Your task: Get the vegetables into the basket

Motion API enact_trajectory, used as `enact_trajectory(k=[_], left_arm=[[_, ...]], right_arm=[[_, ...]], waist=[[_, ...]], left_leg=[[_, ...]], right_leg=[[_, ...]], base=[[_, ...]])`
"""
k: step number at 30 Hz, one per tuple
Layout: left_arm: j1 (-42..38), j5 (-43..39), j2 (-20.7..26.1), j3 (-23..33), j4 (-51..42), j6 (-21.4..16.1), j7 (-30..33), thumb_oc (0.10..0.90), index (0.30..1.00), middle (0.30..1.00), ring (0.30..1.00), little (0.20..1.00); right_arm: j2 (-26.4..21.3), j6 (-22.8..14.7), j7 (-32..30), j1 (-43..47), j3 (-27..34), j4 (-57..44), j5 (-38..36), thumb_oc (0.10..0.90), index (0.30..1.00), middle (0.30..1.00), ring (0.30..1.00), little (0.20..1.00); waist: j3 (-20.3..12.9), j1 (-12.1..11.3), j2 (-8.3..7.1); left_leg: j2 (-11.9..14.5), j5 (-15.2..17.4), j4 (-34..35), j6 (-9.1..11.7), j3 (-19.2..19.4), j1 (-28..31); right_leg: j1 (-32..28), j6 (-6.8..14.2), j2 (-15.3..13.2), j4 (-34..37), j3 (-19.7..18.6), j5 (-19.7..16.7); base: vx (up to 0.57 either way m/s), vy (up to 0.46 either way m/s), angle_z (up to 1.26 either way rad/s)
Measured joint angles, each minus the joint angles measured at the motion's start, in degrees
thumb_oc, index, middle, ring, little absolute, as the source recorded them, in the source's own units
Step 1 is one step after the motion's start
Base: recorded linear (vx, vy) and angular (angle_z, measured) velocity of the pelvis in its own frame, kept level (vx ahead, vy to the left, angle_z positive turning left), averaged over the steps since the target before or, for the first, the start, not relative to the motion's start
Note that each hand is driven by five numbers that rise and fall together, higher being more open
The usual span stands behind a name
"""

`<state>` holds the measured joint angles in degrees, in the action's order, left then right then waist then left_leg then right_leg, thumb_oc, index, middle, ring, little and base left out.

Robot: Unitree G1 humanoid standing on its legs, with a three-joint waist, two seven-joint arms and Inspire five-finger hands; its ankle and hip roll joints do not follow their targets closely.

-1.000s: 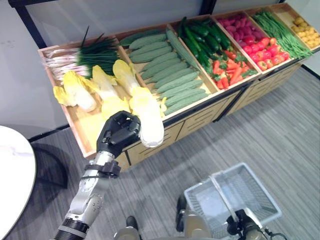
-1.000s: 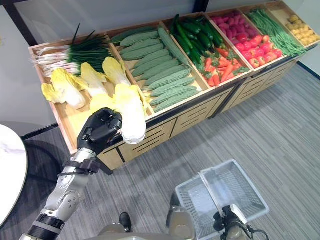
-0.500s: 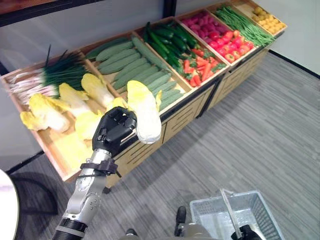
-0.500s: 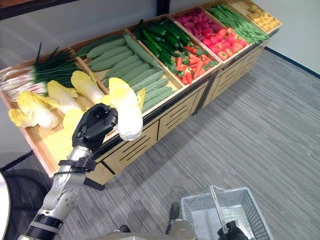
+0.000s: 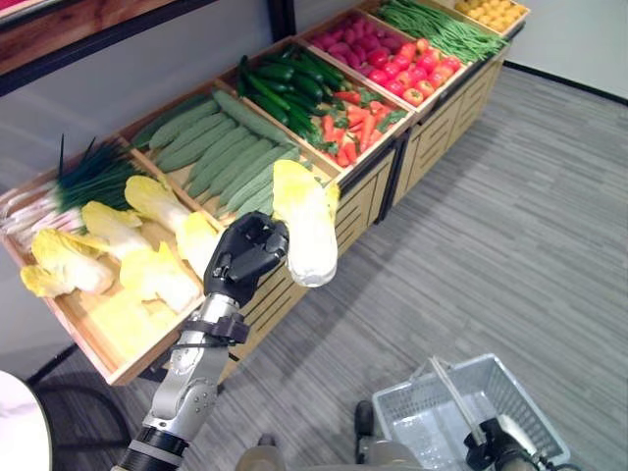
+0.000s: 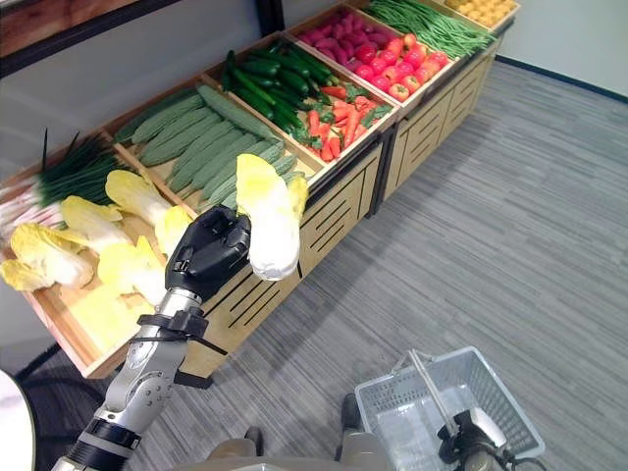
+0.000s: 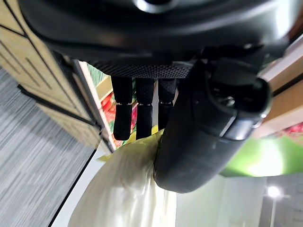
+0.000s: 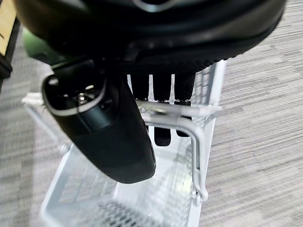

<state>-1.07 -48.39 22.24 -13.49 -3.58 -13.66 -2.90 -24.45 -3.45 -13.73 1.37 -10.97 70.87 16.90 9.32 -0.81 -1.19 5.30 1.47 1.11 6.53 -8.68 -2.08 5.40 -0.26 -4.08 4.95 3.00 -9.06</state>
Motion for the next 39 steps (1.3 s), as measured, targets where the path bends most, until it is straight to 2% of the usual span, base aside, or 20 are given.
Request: enact_trajectory(k=[2, 3, 4, 6, 7, 8, 11, 13, 17, 20, 21, 22, 23, 25, 26, 28, 29, 30, 35, 39], left_arm=[[0.1, 0.0, 0.0, -0.1, 0.0, 0.0, 0.0, 0.4, 0.3, 0.3, 0.3, 0.3], [0.5, 0.0, 0.1, -0.1, 0.0, 0.0, 0.0, 0.4, 0.3, 0.3, 0.3, 0.3], [0.6, 0.0, 0.5, 0.0, -0.3, 0.0, -0.1, 0.4, 0.3, 0.3, 0.3, 0.3], [1.0, -0.2, 0.9, 0.0, -0.4, -0.1, 0.0, 0.4, 0.3, 0.3, 0.3, 0.3], [1.5, -0.2, 1.6, -0.4, -0.5, -0.1, 0.0, 0.4, 0.3, 0.3, 0.3, 0.3], [2.1, -0.2, 3.0, -0.6, -0.4, 0.0, 0.0, 0.4, 0.3, 0.3, 0.3, 0.3], [2.5, -0.2, 4.4, -0.3, -0.5, -0.1, -0.1, 0.4, 0.3, 0.3, 0.3, 0.3], [2.5, -0.2, 4.5, -0.3, -0.5, -0.1, -0.1, 0.4, 0.3, 0.3, 0.3, 0.3], [2.2, 0.0, 4.7, -0.3, -0.5, -0.1, -0.2, 0.4, 0.3, 0.3, 0.3, 0.3], [1.2, 0.0, 5.7, -0.3, -0.4, -0.1, -0.5, 0.4, 0.3, 0.3, 0.3, 0.3], [1.0, 0.0, 6.4, -0.3, -0.4, -0.1, -0.6, 0.4, 0.3, 0.3, 0.3, 0.3], [0.6, 0.0, 6.5, -0.2, -0.3, 0.0, -0.9, 0.4, 0.3, 0.3, 0.3, 0.3], [0.7, 0.0, 5.8, -0.2, -0.3, 0.0, -1.0, 0.4, 0.3, 0.3, 0.3, 0.3], [0.9, 0.0, 6.4, 0.4, -0.3, 0.0, -1.1, 0.4, 0.3, 0.3, 0.3, 0.3], [0.9, -0.1, 6.8, 1.0, -0.3, 0.0, -1.1, 0.4, 0.3, 0.3, 0.3, 0.3], [1.1, -0.1, 7.6, 1.5, -0.3, 0.0, -1.1, 0.4, 0.3, 0.3, 0.3, 0.3], [1.6, -0.3, 7.7, 2.0, -0.3, -0.1, -1.1, 0.4, 0.3, 0.3, 0.3, 0.3], [2.3, -0.4, 7.0, 2.0, -0.3, 0.0, -1.1, 0.4, 0.3, 0.3, 0.3, 0.3], [3.4, -0.7, 4.0, 1.5, -0.4, 0.2, -1.4, 0.4, 0.3, 0.3, 0.3, 0.3], [3.5, -1.2, 3.3, 1.4, -0.4, 0.2, -1.1, 0.4, 0.3, 0.3, 0.3, 0.3]], right_arm=[[0.0, -0.3, 0.0, 0.9, -0.1, 0.6, 0.0, 0.4, 0.3, 0.3, 0.3, 0.3], [-0.1, -0.5, 0.0, 0.7, -0.1, 0.7, 0.0, 0.4, 0.3, 0.3, 0.3, 0.3], [0.3, -0.7, -0.2, 0.3, 0.0, 0.8, 0.0, 0.4, 0.3, 0.3, 0.3, 0.3], [0.6, -1.4, -0.1, -0.3, -0.1, 0.4, 0.0, 0.4, 0.3, 0.3, 0.3, 0.3], [1.0, -2.2, 0.0, -0.5, 0.3, 0.0, 0.0, 0.4, 0.3, 0.3, 0.3, 0.3], [1.9, -2.0, 0.0, -1.4, 0.5, 0.7, 0.0, 0.4, 0.3, 0.3, 0.3, 0.3], [2.4, -1.8, 0.2, -2.2, 0.5, -0.1, 0.0, 0.4, 0.3, 0.3, 0.3, 0.3], [2.8, -1.6, 0.3, -2.5, 0.6, -0.1, 0.0, 0.4, 0.3, 0.3, 0.3, 0.3], [2.6, -0.9, 0.3, -0.7, 0.4, -1.9, 0.0, 0.4, 0.3, 0.3, 0.3, 0.3], [2.9, -0.7, 0.4, 0.8, -0.5, -2.2, 0.0, 0.4, 0.3, 0.3, 0.3, 0.3], [3.0, -0.7, 0.6, 0.9, -0.8, -2.6, 0.1, 0.4, 0.3, 0.3, 0.3, 0.3], [3.2, -1.0, 0.7, 1.1, -0.7, -2.6, 0.1, 0.4, 0.3, 0.3, 0.3, 0.3], [3.2, -0.2, 0.7, 1.0, -0.5, -1.6, 0.1, 0.4, 0.3, 0.3, 0.3, 0.3], [2.6, 0.0, 0.8, -0.5, -0.5, -1.8, 0.1, 0.4, 0.3, 0.3, 0.3, 0.3], [2.3, -0.2, 0.8, -0.9, -0.5, -2.1, 0.2, 0.4, 0.3, 0.3, 0.3, 0.3], [2.2, -0.1, 0.9, -1.7, -0.5, -4.0, 0.2, 0.4, 0.3, 0.3, 0.3, 0.3], [2.1, -0.5, 0.9, -1.6, -0.6, -6.1, 0.2, 0.4, 0.3, 0.3, 0.3, 0.3], [2.0, -0.4, 0.9, -1.3, -0.7, -6.9, 0.2, 0.4, 0.3, 0.3, 0.3, 0.3], [1.7, -1.2, 1.1, -2.8, -1.2, -10.1, 1.1, 0.4, 0.3, 0.3, 0.3, 0.3], [1.1, -1.3, 1.0, -4.2, -1.8, -12.3, 1.3, 0.4, 0.3, 0.3, 0.3, 0.3]], waist=[[0.1, 0.0, -0.01], [0.0, -0.1, 0.44], [0.0, 0.0, 1.03], [0.4, -0.1, 0.61], [0.8, -0.8, 0.91], [0.8, -0.7, -0.41], [1.0, -0.9, -0.4], [1.2, -0.7, -0.65], [1.2, 0.3, -1.43], [1.6, 0.4, -2.51], [1.6, 0.0, -2.64], [1.7, 0.0, -2.41], [2.0, -0.8, -1.35], [2.0, -3.0, -0.97], [1.9, -3.3, -1.06], [1.8, -3.3, -1.29], [1.5, -4.1, -1.41], [1.2, -3.6, -0.48], [-0.3, -2.7, 0.14], [-0.8, -1.4, 0.62]], left_leg=[[-2.3, 0.0, 0.7, -0.6, -2.6, -0.8], [-3.0, 0.6, 0.7, -2.6, -1.8, -0.5], [-2.9, -1.4, 0.4, -3.1, -0.9, -0.1], [-3.0, -1.8, -0.1, -4.1, 1.4, -0.1], [-2.1, -3.9, 1.1, -5.9, 4.7, 1.2], [-3.6, -3.3, 1.3, -5.0, 5.8, 2.4], [-4.4, -3.0, 1.3, -5.9, 8.0, 3.9], [-5.3, -2.8, 1.2, -6.4, 9.3, 4.3], [-7.5, -1.7, 1.1, -7.4, 14.0, 4.8], [-8.1, -0.8, -0.2, -8.4, 17.0, 4.4], [-7.6, -0.5, -0.3, -8.7, 17.7, 4.3], [-6.7, -0.7, -0.3, -9.4, 18.5, 3.9], [-5.3, -0.7, -0.3, -9.4, 19.2, 4.4], [-3.8, -0.7, -0.6, -9.4, 20.6, 5.1], [-3.9, -0.7, -0.7, -9.3, 21.0, 5.2], [-4.1, -1.0, -0.8, -8.8, 21.9, 5.5], [-4.1, -1.5, -0.8, -8.1, 23.2, 5.7], [-3.0, -2.0, -0.8, -7.3, 23.3, 5.5], [0.9, -3.5, -1.1, -5.1, 22.6, 5.8], [3.6, -4.9, -1.2, -3.3, 21.8, 5.0]], right_leg=[[0.5, 0.1, 0.3, 0.0, -1.5, 0.0], [0.5, 0.7, 0.8, 0.0, -2.3, -0.2], [0.5, 1.5, 1.1, 0.2, -2.7, -0.4], [0.3, 2.5, 0.5, 0.2, -3.0, 0.0], [1.6, 3.3, -0.1, -3.3, -1.5, 1.4], [1.9, 4.1, -1.9, -6.9, -0.9, 3.7], [0.6, 6.2, -3.0, -5.5, -2.9, 1.8], [0.7, 6.5, -3.2, -5.3, -4.0, 0.5], [2.2, 8.3, -4.4, -3.9, -8.8, -1.6], [2.8, 8.2, -4.7, -2.3, -7.7, -5.0], [2.7, 8.0, -4.9, -1.6, -5.9, -5.8], [2.9, 7.0, -5.1, -4.3, 0.2, -2.4], [3.3, 6.5, -5.4, -11.9, 7.1, 2.6], [1.6, 9.1, -8.6, -22.6, 11.0, 11.0], [-0.6, 9.5, -10.4, -22.7, 11.1, 11.9], [-3.6, 9.6, -11.0, -17.0, 9.4, 11.6], [-6.1, 9.6, -9.7, -10.4, 8.7, 11.5], [-6.5, 9.3, -8.4, -8.3, 8.4, 10.0], [-8.4, 6.3, -3.6, -2.0, 6.5, 6.9], [-8.7, 5.2, -0.9, -0.1, 6.7, 5.9]], base=[[0.07, 0.116, -0.57], [0.06, 0.128, -0.72], [0.1, 0.258, -0.68], [0.06, 0.174, -0.49], [0.03, 0.167, -0.61], [0.04, 0.229, -0.65], [0.0, 0.228, -0.4], [-0.04, 0.25, -0.41], [-0.11, 0.147, -0.52], [-0.11, 0.057, -0.53], [-0.12, 0.087, -0.38], [-0.09, 0.086, -0.31], [-0.07, 0.057, -0.34], [-0.04, -0.024, -0.43], [0.01, -0.113, -0.28], [0.01, -0.194, -0.46], [0.0, -0.252, -0.72], [0.01, -0.205, -0.67], [0.0, -0.221, -0.34], [-0.02, -0.254, -0.04]])
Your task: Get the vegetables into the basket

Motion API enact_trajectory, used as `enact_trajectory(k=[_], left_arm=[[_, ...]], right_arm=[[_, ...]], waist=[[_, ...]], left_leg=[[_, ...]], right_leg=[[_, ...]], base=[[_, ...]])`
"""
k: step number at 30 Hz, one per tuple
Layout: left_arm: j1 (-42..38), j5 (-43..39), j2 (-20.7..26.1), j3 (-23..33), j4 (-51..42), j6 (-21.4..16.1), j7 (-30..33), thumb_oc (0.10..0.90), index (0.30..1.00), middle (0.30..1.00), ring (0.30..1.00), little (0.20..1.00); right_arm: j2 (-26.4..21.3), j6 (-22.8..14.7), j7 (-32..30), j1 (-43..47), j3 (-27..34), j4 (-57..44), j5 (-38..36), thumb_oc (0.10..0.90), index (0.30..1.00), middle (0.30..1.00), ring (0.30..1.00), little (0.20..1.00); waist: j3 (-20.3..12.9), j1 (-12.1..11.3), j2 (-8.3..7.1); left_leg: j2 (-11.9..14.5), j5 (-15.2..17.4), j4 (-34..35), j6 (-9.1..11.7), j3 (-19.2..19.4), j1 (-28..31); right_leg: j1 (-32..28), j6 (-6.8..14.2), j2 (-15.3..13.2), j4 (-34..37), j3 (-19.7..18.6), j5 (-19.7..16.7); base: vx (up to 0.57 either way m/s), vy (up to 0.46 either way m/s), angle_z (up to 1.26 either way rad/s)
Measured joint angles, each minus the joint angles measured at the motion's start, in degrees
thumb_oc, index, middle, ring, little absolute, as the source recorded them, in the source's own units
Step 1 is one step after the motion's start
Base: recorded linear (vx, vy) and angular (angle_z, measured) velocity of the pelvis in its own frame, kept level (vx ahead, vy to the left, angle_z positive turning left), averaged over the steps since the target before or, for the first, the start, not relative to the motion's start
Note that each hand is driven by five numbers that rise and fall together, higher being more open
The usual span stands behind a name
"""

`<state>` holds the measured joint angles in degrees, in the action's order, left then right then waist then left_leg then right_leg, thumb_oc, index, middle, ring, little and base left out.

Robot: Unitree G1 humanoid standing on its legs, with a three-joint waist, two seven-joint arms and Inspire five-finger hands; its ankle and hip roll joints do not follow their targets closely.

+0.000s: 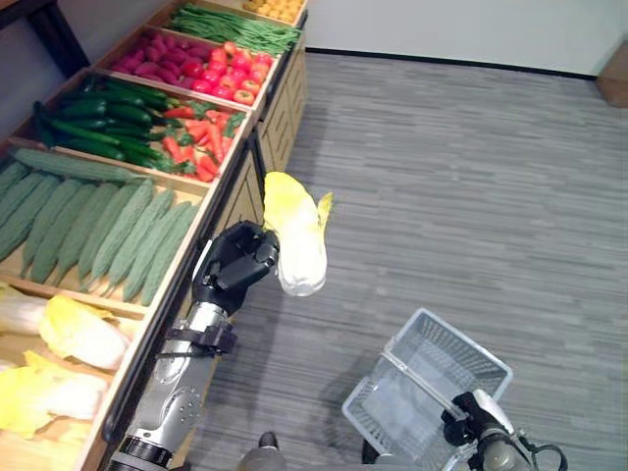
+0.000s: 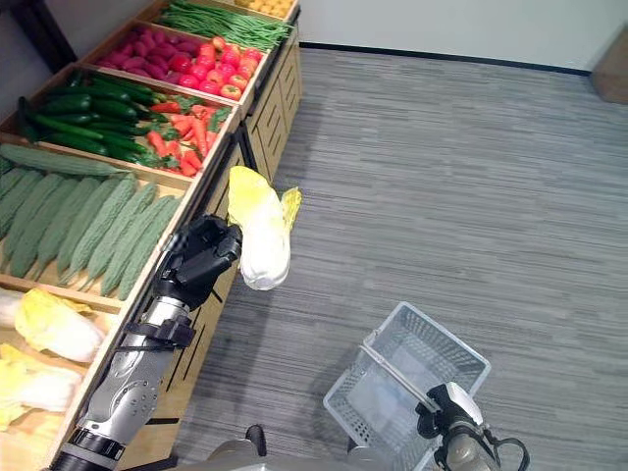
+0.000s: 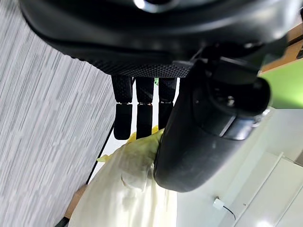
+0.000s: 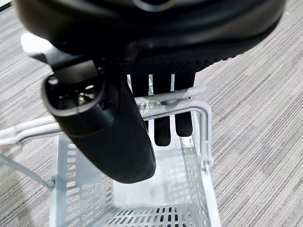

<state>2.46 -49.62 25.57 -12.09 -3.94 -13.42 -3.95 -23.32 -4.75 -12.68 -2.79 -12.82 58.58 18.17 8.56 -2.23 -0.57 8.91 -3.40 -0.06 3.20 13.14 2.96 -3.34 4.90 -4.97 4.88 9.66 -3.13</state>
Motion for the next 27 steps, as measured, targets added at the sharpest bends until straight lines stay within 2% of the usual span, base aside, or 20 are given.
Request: enact_trajectory(k=[2, 6, 7, 8, 10, 11, 13, 15, 19, 23, 27], left_arm=[[0.0, 0.0, -0.6, -0.5, 0.2, 0.0, 0.1, 0.4, 0.3, 0.3, 0.3, 0.3], [0.0, 0.0, -0.6, -1.4, 0.2, 0.6, 0.0, 0.4, 0.3, 0.3, 0.3, 0.3], [0.0, -0.4, -0.7, -2.3, 0.2, 0.6, -0.1, 0.4, 0.3, 0.3, 0.3, 0.3], [0.0, -0.4, -0.7, -2.9, 0.2, 0.6, -0.1, 0.4, 0.3, 0.3, 0.3, 0.3], [0.0, -0.4, -0.8, -3.9, 0.2, 0.7, -0.4, 0.4, 0.3, 0.3, 0.3, 0.3], [-0.2, -0.5, -1.0, -5.1, 0.2, 0.7, -1.2, 0.4, 0.3, 0.3, 0.3, 0.3], [-0.3, -0.4, -1.0, -6.2, 0.0, 0.7, -1.4, 0.4, 0.3, 0.3, 0.3, 0.3], [-0.3, -0.4, -0.3, -6.9, 0.0, 1.4, -1.4, 0.4, 0.3, 0.3, 0.3, 0.3], [-0.8, 0.2, 2.0, -8.9, 0.1, 2.5, -2.0, 0.4, 0.3, 0.3, 0.3, 0.3], [-1.2, 3.6, 5.6, -12.0, 0.7, 3.2, -2.6, 0.4, 0.3, 0.3, 0.3, 0.3], [-3.4, 8.9, 6.5, -14.5, 2.9, 3.4, -3.2, 0.4, 0.3, 0.3, 0.3, 0.3]], right_arm=[[-0.7, 0.0, 0.0, -0.1, 0.1, 0.2, 0.0, 0.4, 0.3, 0.3, 0.3, 0.3], [-2.3, 0.2, 0.1, 0.3, 0.0, -0.2, 0.0, 0.4, 0.3, 0.3, 0.3, 0.3], [-4.4, 0.1, 0.1, 1.2, 0.0, -0.3, 0.0, 0.4, 0.3, 0.3, 0.3, 0.3], [-5.9, 0.2, 0.0, 1.6, -0.1, -0.6, -0.1, 0.4, 0.3, 0.3, 0.3, 0.3], [-8.0, 0.2, -0.1, 1.8, -0.2, -1.1, -0.1, 0.4, 0.3, 0.3, 0.3, 0.3], [-10.6, 0.3, 0.0, 2.4, -0.9, -1.0, -0.1, 0.4, 0.3, 0.3, 0.3, 0.3], [-13.3, 0.5, 0.0, 3.8, -1.0, -2.2, -0.2, 0.4, 0.3, 0.3, 0.3, 0.3], [-14.2, 1.4, 0.1, 4.6, -1.1, -5.2, -0.1, 0.4, 0.3, 0.3, 0.3, 0.3], [-14.6, 1.3, 0.3, 4.9, -1.3, -11.0, -0.2, 0.4, 0.3, 0.3, 0.3, 0.3], [-14.6, 0.6, 1.1, 7.0, -3.5, -14.8, -0.5, 0.4, 0.3, 0.3, 0.3, 0.3], [-14.5, 0.3, 1.8, 9.0, -6.6, -20.6, -1.1, 0.4, 0.3, 0.3, 0.3, 0.3]], waist=[[-0.2, 0.7, 0.4], [-0.2, 0.2, 0.56], [-0.1, -1.1, 0.61], [0.0, -1.0, 0.7], [-0.1, -0.8, 0.88], [-0.6, -0.7, 1.96], [-0.7, 0.4, 3.49], [-1.0, 0.4, 4.22], [-0.6, 1.2, 4.13], [-0.2, 0.8, 3.55], [-0.2, 0.8, 3.49]], left_leg=[[0.6, -0.5, -0.7, 0.7, -1.2, -0.8], [1.2, -1.3, -2.4, 1.6, -3.8, -0.8], [0.5, -2.2, -4.0, 2.1, -9.4, -1.0], [-0.2, -2.4, -5.5, 2.3, -12.1, -1.8], [-0.8, -2.6, -5.6, 3.0, -14.8, -2.1], [-1.3, -2.7, -3.0, 3.2, -17.4, -1.5], [-1.0, -2.6, 0.4, 3.3, -15.8, -0.4], [-0.8, -2.5, 3.6, 3.2, -13.5, 1.3], [-1.1, 1.4, 5.1, 3.0, -11.5, 2.3], [-3.7, 2.5, 5.1, 0.8, -9.2, 3.6], [-4.2, 2.5, 5.1, 0.5, -8.9, 3.7]], right_leg=[[0.5, -0.1, 0.4, 0.1, 0.1, 0.3], [0.4, -1.2, 1.1, 0.2, -0.6, 0.3], [0.4, -2.1, 0.6, 0.3, -2.7, -0.5], [0.3, -2.6, 0.1, 0.0, -3.1, -1.2], [0.3, -2.7, -0.4, 0.0, -3.6, -1.4], [0.9, -2.4, -0.5, 0.0, -3.8, -1.5], [1.8, -1.4, -0.3, 0.1, -3.8, -2.2], [2.6, -0.7, -0.1, 0.1, -4.9, -2.7], [3.6, 0.8, -0.4, 0.3, -6.3, -3.8], [3.7, 2.1, -3.1, 0.4, -8.9, -4.6], [3.8, 2.5, -3.6, 0.3, -9.3, -4.8]], base=[[-0.02, -0.148, 0.05], [-0.01, -0.091, -0.2], [0.0, -0.021, -0.5], [0.03, -0.014, -0.44], [0.01, -0.005, -0.03], [0.03, 0.066, 0.02], [0.06, 0.109, -0.02], [0.04, 0.066, -0.24], [0.03, 0.091, -0.22], [0.02, 0.079, -0.26], [0.01, 0.044, -0.06]])
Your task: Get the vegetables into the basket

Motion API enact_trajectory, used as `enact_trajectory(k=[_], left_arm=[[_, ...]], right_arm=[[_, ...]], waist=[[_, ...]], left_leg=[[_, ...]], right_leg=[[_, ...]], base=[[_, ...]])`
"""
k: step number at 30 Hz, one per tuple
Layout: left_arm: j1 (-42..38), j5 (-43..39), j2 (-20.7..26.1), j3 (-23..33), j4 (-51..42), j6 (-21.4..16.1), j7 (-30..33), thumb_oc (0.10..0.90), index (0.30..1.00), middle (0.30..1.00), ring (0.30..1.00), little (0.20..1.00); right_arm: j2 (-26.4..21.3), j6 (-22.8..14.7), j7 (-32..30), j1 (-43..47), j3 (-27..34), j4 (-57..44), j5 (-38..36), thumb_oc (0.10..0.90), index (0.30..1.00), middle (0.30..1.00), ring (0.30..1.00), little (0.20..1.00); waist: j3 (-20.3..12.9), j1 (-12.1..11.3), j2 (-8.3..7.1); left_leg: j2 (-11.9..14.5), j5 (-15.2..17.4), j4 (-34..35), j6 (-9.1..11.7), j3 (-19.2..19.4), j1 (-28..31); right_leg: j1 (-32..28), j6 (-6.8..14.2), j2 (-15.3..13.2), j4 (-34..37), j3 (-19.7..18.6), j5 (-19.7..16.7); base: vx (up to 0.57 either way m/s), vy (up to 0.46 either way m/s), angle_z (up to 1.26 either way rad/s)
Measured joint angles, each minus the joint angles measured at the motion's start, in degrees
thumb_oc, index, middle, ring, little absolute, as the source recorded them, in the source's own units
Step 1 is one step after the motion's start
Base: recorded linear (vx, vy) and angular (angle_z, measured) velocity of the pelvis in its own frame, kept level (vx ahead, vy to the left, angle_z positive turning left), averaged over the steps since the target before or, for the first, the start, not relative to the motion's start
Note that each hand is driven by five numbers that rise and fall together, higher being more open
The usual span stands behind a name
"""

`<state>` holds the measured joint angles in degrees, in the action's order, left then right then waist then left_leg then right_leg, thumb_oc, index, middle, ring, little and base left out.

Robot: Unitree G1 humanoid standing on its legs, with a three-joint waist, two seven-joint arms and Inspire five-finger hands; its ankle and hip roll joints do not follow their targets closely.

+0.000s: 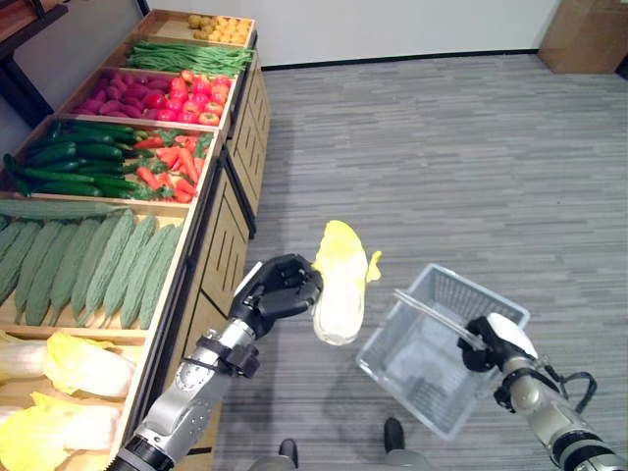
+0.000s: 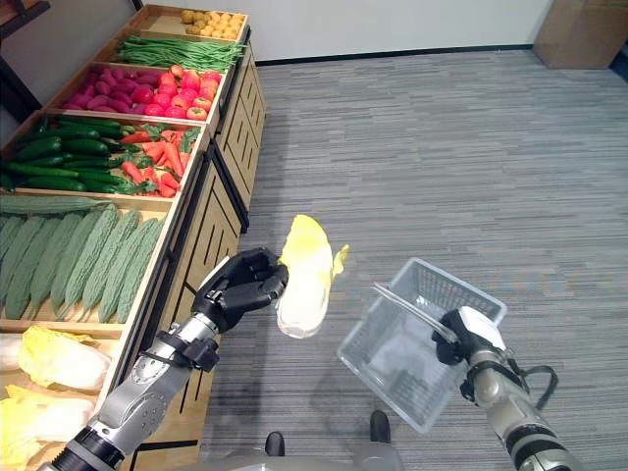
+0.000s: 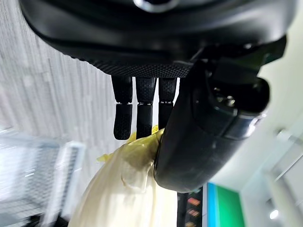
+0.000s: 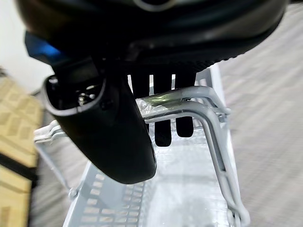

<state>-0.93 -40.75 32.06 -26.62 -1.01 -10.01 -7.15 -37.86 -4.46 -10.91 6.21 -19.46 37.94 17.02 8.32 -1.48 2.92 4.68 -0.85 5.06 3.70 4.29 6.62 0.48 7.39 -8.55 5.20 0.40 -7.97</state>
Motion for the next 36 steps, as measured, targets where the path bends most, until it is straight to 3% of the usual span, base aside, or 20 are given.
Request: enact_trajectory(k=[6, 11, 18, 23, 31, 32, 33, 34, 36], left_arm=[[-7.1, 9.6, 1.1, -6.8, 3.9, 0.5, -0.8, 0.4, 0.3, 0.3, 0.3, 0.3], [-12.2, 18.7, 0.1, -11.2, 9.6, 0.3, -0.2, 0.4, 0.3, 0.3, 0.3, 0.3], [-12.3, 28.6, -2.3, -11.3, 14.0, 0.4, 2.8, 0.4, 0.3, 0.3, 0.3, 0.3], [-12.0, 34.0, -6.8, -9.7, 19.9, 1.0, 6.6, 0.4, 0.3, 0.3, 0.3, 0.3], [-11.3, 41.0, -10.7, -6.1, 26.5, 2.5, 13.3, 0.4, 0.3, 0.3, 0.3, 0.3], [-11.2, 44.0, -11.9, -4.8, 29.0, 2.7, 14.7, 0.825, 0.896, 0.896, 0.896, 0.896], [-11.2, 45.2, -12.2, -4.7, 30.2, 3.1, 15.7, 0.9, 1.0, 1.0, 1.0, 1.0], [-11.1, 47.6, -14.3, -3.2, 35.1, 3.9, 18.2, 0.9, 1.0, 1.0, 1.0, 1.0], [-10.6, 47.6, -14.1, -3.2, 35.5, 5.2, 18.7, 0.9, 1.0, 1.0, 1.0, 1.0]], right_arm=[[0.0, -0.5, 0.5, 8.1, -3.5, -2.3, -1.4, 0.4, 0.3, 0.3, 0.3, 0.3], [3.1, -0.8, 0.5, 13.8, -5.8, -3.0, -3.8, 0.4, 0.3, 0.3, 0.3, 0.3], [6.8, -0.6, 0.5, 13.8, -6.4, -7.1, -8.4, 0.4, 0.3, 0.3, 0.3, 0.3], [8.0, -0.6, 1.2, 12.6, -8.2, -13.6, -11.4, 0.4, 0.3, 0.3, 0.3, 0.3], [10.2, -0.6, 3.0, 9.5, -10.2, -19.4, -15.0, 0.4, 0.3, 0.3, 0.3, 0.3], [10.2, -0.6, 3.4, 8.7, -10.5, -19.6, -15.1, 0.4, 0.3, 0.3, 0.3, 0.3], [10.1, -0.6, 3.6, 8.6, -10.8, -19.7, -15.1, 0.4, 0.3, 0.3, 0.3, 0.3], [9.2, -0.6, 3.9, 7.6, -11.3, -21.1, -15.1, 0.4, 0.3, 0.3, 0.3, 0.3], [9.2, -0.6, 4.1, 7.5, -11.4, -21.1, -15.1, 0.4, 0.3, 0.3, 0.3, 0.3]], waist=[[-0.1, -0.3, 0.06], [-0.2, -0.3, -0.01], [-0.3, -0.3, -0.22], [-0.3, 0.2, -0.4], [-1.3, 0.8, -2.14], [-1.5, 0.7, -2.57], [-1.6, 0.8, -2.74], [-1.8, 0.8, -3.05], [-1.9, 0.9, -3.15]], left_leg=[[0.3, -0.5, 0.0, 0.5, 0.2, -0.2], [0.5, -0.6, 0.0, 0.6, 0.2, -0.1], [0.7, -0.6, 0.0, 0.6, 0.2, -0.1], [0.8, -0.6, 0.0, 0.6, 0.3, -0.1], [1.0, -0.6, 0.0, 0.6, 0.5, 0.0], [1.0, -0.6, 0.0, 0.6, 0.8, 0.1], [1.0, -0.6, 0.0, 0.6, 0.8, 0.0], [1.0, -0.6, 0.0, 0.6, 0.9, 0.0], [1.1, -0.6, 0.0, 0.6, 0.9, 0.0]], right_leg=[[0.2, 0.1, 0.3, -0.2, 0.0, -0.1], [0.2, 0.1, 0.5, -0.2, 0.0, -0.1], [0.1, 0.1, 0.7, -0.2, 0.2, -0.1], [0.1, 0.1, 0.8, -0.2, 0.1, -0.1], [0.2, 0.0, 1.0, -0.2, 0.0, -0.1], [0.2, 0.0, 1.0, -0.2, 0.0, -0.1], [0.3, 0.0, 1.0, -0.2, 0.0, -0.1], [0.3, 0.0, 1.0, -0.2, -0.1, -0.1], [0.4, 0.0, 1.1, -0.2, -0.2, -0.1]], base=[[0.0, 0.005, 0.0], [0.0, 0.0, 0.0], [0.0, 0.0, 0.0], [0.0, 0.0, 0.0], [0.0, 0.0, 0.0], [0.0, 0.0, 0.0], [0.0, 0.0, 0.0], [0.0, 0.0, 0.0], [0.0, 0.0, 0.0]])
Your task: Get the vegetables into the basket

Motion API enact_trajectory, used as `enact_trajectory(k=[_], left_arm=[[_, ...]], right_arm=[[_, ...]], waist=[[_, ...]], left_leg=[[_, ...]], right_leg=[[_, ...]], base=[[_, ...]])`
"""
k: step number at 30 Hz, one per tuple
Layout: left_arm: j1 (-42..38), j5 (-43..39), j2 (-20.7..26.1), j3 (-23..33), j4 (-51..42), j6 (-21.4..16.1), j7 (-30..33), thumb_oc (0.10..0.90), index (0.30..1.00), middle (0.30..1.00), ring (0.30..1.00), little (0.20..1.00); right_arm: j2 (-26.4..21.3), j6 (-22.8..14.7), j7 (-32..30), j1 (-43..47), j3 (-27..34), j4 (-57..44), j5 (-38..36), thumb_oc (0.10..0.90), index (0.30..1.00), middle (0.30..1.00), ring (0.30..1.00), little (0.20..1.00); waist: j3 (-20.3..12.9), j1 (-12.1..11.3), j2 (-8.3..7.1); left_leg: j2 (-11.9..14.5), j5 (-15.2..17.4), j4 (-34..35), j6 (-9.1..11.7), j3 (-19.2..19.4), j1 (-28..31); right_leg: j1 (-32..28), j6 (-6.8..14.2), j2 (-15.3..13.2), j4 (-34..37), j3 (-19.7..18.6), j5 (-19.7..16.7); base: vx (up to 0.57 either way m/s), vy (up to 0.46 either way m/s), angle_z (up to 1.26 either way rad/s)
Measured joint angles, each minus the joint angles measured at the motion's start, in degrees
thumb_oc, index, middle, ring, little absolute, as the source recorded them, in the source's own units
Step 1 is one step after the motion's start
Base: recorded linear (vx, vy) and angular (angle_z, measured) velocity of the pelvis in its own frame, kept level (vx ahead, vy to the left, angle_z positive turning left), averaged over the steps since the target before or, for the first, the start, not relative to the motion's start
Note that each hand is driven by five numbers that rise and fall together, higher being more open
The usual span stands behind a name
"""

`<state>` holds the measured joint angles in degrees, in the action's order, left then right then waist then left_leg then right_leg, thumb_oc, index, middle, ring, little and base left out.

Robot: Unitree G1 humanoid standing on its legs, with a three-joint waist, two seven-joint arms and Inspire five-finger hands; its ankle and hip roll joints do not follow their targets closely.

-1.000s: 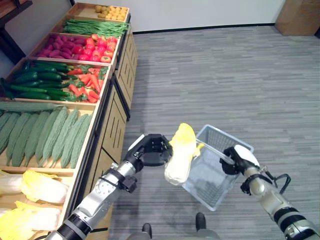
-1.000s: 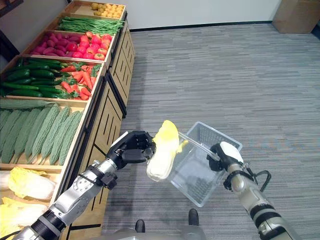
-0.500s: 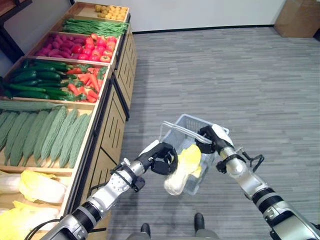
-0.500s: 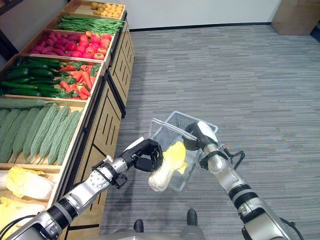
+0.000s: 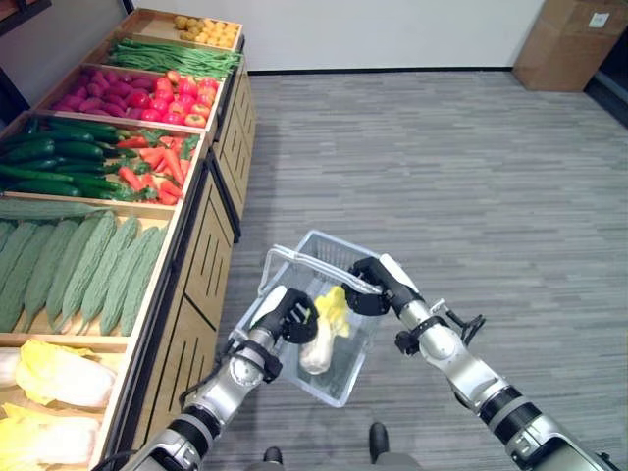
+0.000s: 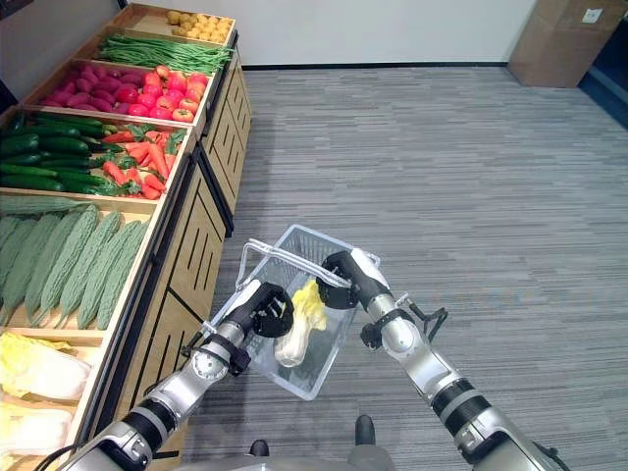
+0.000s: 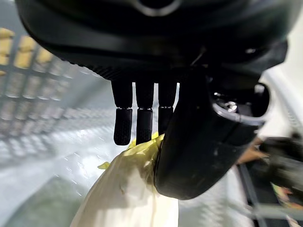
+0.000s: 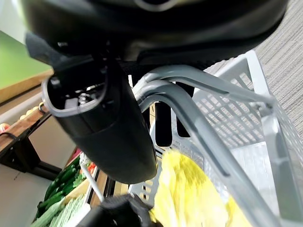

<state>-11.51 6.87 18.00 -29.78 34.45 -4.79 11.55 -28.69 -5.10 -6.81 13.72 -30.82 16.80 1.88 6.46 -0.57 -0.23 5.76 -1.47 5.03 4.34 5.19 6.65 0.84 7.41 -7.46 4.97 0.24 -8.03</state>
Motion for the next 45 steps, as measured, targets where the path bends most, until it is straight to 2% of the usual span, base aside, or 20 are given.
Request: enact_trajectory(k=[6, 11, 13, 17, 19, 21, 24, 27, 28, 35, 40, 45], left_arm=[[2.2, 1.1, -0.2, 1.3, -0.6, 0.1, 1.7, 0.9, 1.0, 1.0, 1.0, 1.0], [8.0, -2.0, 1.3, 2.5, -10.5, 0.0, 0.0, 0.9, 1.0, 1.0, 1.0, 1.0], [9.9, -7.3, 2.4, 2.7, -14.5, -0.1, -2.8, 0.9, 1.0, 1.0, 1.0, 1.0], [15.2, -17.6, 7.8, 3.0, -23.2, -1.5, -9.5, 0.9, 1.0, 1.0, 1.0, 1.0], [18.5, -23.1, 11.4, 3.7, -25.1, -2.3, -13.5, 0.9, 1.0, 1.0, 1.0, 1.0], [21.7, -24.2, 12.5, 5.4, -24.2, -2.6, -15.2, 0.9, 1.0, 1.0, 1.0, 1.0], [25.4, -22.3, 10.5, 10.5, -10.3, -3.6, -14.9, 0.9, 1.0, 1.0, 1.0, 1.0], [24.7, -14.2, 7.7, 12.9, 4.1, -4.8, -12.7, 0.9, 1.0, 1.0, 1.0, 1.0], [24.4, -10.9, 5.1, 15.4, 11.8, -4.6, -11.0, 0.9, 1.0, 1.0, 1.0, 1.0], [21.4, -0.8, -2.3, 19.2, 36.7, -3.5, -6.2, 0.9, 1.0, 1.0, 1.0, 1.0], [20.4, 1.2, -3.8, 23.1, 40.8, -1.6, -3.9, 0.9, 1.0, 1.0, 1.0, 1.0], [20.8, 2.3, -4.3, 23.2, 39.7, -0.6, -3.2, 0.9, 1.0, 1.0, 1.0, 1.0]], right_arm=[[-0.6, -0.1, 0.0, -3.3, 0.3, -0.1, 0.1, 0.4, 0.3, 0.3, 0.3, 0.3], [-0.5, -0.1, 0.0, -8.7, 4.3, 1.0, 0.3, 0.4, 0.3, 0.3, 0.3, 0.3], [0.1, -0.5, 0.0, -10.4, 6.5, 2.4, 0.1, 0.4, 0.3, 0.3, 0.3, 0.3], [2.1, -0.6, -0.7, -12.8, 10.9, 6.8, -0.7, 0.4, 0.3, 0.3, 0.3, 0.3], [1.9, -0.6, -0.8, -15.0, 13.4, 11.3, -0.3, 0.4, 0.3, 0.3, 0.3, 0.3], [1.7, -0.3, -0.8, -17.0, 15.0, 14.7, 0.7, 0.4, 0.3, 0.3, 0.3, 0.3], [1.8, 0.1, -1.4, -20.6, 19.4, 22.3, 1.1, 0.4, 0.3, 0.3, 0.3, 0.3], [1.9, 0.1, -1.7, -22.9, 21.6, 26.3, 1.8, 0.4, 0.3, 0.3, 0.3, 0.3], [1.9, 0.1, -2.1, -23.4, 22.0, 28.5, 1.8, 0.4, 0.3, 0.3, 0.3, 0.3], [2.8, -0.2, -3.0, -23.7, 22.7, 36.1, 1.9, 0.4, 0.3, 0.3, 0.3, 0.3], [3.6, -0.5, -3.0, -23.3, 22.5, 37.3, 2.3, 0.4, 0.3, 0.3, 0.3, 0.3], [5.2, -0.8, -2.3, -22.8, 22.2, 39.3, 2.3, 0.4, 0.3, 0.3, 0.3, 0.3]], waist=[[0.0, -0.1, -0.05], [0.0, -0.1, -0.05], [0.0, -0.2, -0.02], [-0.1, -0.3, 0.08], [-0.2, -0.9, 0.26], [-0.6, -1.2, 0.55], [-1.3, -1.6, 1.47], [-2.4, -1.5, 1.66], [-2.6, -1.3, 1.58], [-4.5, -1.2, 1.12], [-4.8, -1.2, 1.05], [-4.9, -1.7, 1.23]], left_leg=[[0.0, 0.0, 0.0, 0.0, 0.0, 0.0], [0.1, 0.0, 0.0, 0.0, 0.0, 0.1], [0.2, 0.0, 0.0, 0.0, 0.0, 0.1], [0.3, 0.0, 0.0, 0.0, -0.1, 0.4], [0.2, 0.0, 0.0, 0.0, -0.2, 0.5], [0.2, 0.0, 0.0, 0.0, -0.4, 0.4], [0.3, 0.0, 0.0, 0.0, -0.9, 0.3], [0.3, 0.2, 0.0, -0.2, -1.1, 0.0], [0.3, 0.3, 0.0, -0.5, -1.1, -0.1], [0.5, 0.5, 0.0, -0.6, -1.0, -0.8], [0.6, 0.6, 0.0, -0.5, -0.6, -0.6], [0.8, 0.6, 0.0, -0.4, -0.5, -0.7]], right_leg=[[-0.1, 0.0, 0.0, 0.0, 0.1, 0.0], [-0.2, 0.0, 0.0, 0.0, 0.1, 0.0], [-0.3, 0.0, 0.0, 0.0, 0.2, 0.0], [-0.6, -0.1, 0.2, 0.3, 0.3, 0.1], [-0.8, -0.2, 0.1, 0.3, 0.4, 0.2], [-0.8, -0.2, 0.1, 0.3, 0.6, 0.2], [-0.9, -0.2, 0.1, 0.3, 0.9, 0.3], [-0.7, -0.1, 0.1, 0.3, 1.1, 0.8], [-0.7, 0.1, 0.1, 0.3, 1.2, 1.1], [0.3, -0.2, 0.2, 0.3, 1.2, 1.2], [0.3, -0.7, 0.4, 0.3, 1.0, 1.4], [0.3, -0.6, 0.6, 0.3, 1.1, 1.4]], base=[[0.0, 0.0, 0.0], [0.0, 0.0, 0.0], [0.0, 0.0, 0.0], [0.0, 0.0, 0.0], [0.0, -0.003, 0.02], [0.0, 0.0, 0.02], [-0.01, -0.019, 0.06], [0.0, -0.012, 0.03], [0.0, 0.0, 0.0], [0.0, -0.003, 0.0], [0.01, -0.01, -0.04], [0.0, 0.0, 0.0]])
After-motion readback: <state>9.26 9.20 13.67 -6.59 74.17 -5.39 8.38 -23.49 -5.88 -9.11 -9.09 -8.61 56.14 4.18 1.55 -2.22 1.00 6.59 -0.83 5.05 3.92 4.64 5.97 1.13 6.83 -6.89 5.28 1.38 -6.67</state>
